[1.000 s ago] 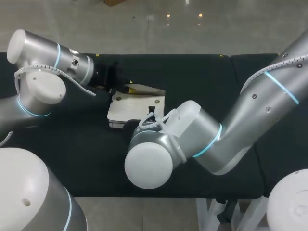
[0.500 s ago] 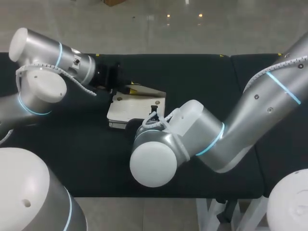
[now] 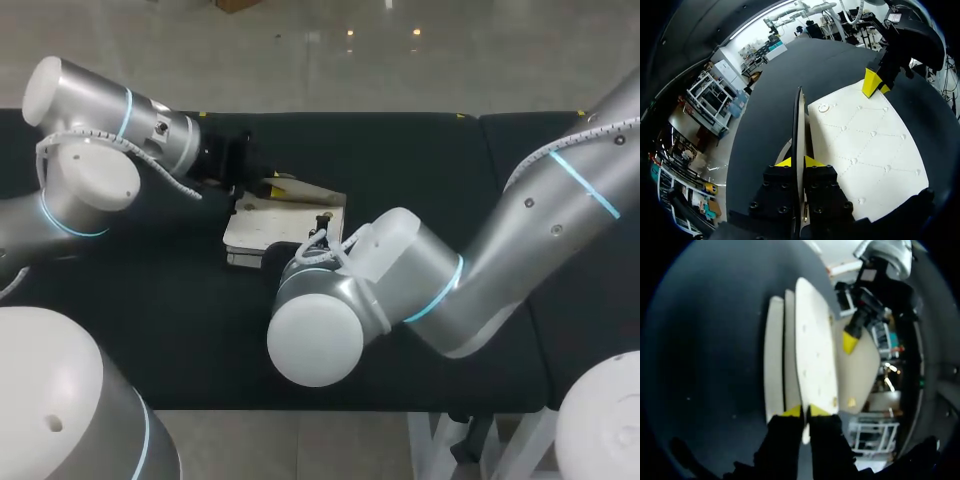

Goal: Pick up the bag, open it, inspect its contents, close it, and place it on the opposite side

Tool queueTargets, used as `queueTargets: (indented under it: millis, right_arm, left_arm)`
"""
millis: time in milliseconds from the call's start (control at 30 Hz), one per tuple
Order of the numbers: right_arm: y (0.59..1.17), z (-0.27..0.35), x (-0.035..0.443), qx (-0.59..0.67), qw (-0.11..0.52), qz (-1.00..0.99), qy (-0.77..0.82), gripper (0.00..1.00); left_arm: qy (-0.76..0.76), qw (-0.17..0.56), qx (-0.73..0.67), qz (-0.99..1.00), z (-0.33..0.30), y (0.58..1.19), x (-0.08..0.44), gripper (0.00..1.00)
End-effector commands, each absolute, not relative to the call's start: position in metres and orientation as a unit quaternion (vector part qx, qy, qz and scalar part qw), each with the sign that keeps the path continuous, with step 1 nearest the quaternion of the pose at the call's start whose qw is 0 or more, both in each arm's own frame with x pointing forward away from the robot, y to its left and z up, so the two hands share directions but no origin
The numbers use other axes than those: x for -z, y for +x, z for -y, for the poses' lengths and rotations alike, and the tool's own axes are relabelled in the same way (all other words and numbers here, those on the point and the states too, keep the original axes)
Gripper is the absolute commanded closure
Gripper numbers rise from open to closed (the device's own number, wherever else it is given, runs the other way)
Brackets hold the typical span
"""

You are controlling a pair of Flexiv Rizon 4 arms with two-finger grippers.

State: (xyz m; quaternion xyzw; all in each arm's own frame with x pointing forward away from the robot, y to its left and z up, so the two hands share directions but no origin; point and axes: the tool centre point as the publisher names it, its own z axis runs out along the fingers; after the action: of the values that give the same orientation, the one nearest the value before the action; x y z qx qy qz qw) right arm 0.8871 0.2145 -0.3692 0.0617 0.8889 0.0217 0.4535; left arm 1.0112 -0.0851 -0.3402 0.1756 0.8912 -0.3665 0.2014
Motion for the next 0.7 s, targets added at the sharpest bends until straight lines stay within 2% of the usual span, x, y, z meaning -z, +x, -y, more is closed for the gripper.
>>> queueTargets:
  millis: [33,700]
  right_arm:
    - [0.888,-0.219,0.374,-0.018,0.455,-0.888,0.068,1.00]
    - [0.889,-0.217,0.374,-0.019,0.458,-0.885,0.084,1.00]
  left_arm:
    - [0.176,0.202,0.370,-0.890,0.085,1.011,0.342,1.00]
    - [0.277,0.252,0.365,-0.852,0.079,0.981,0.362,1.00]
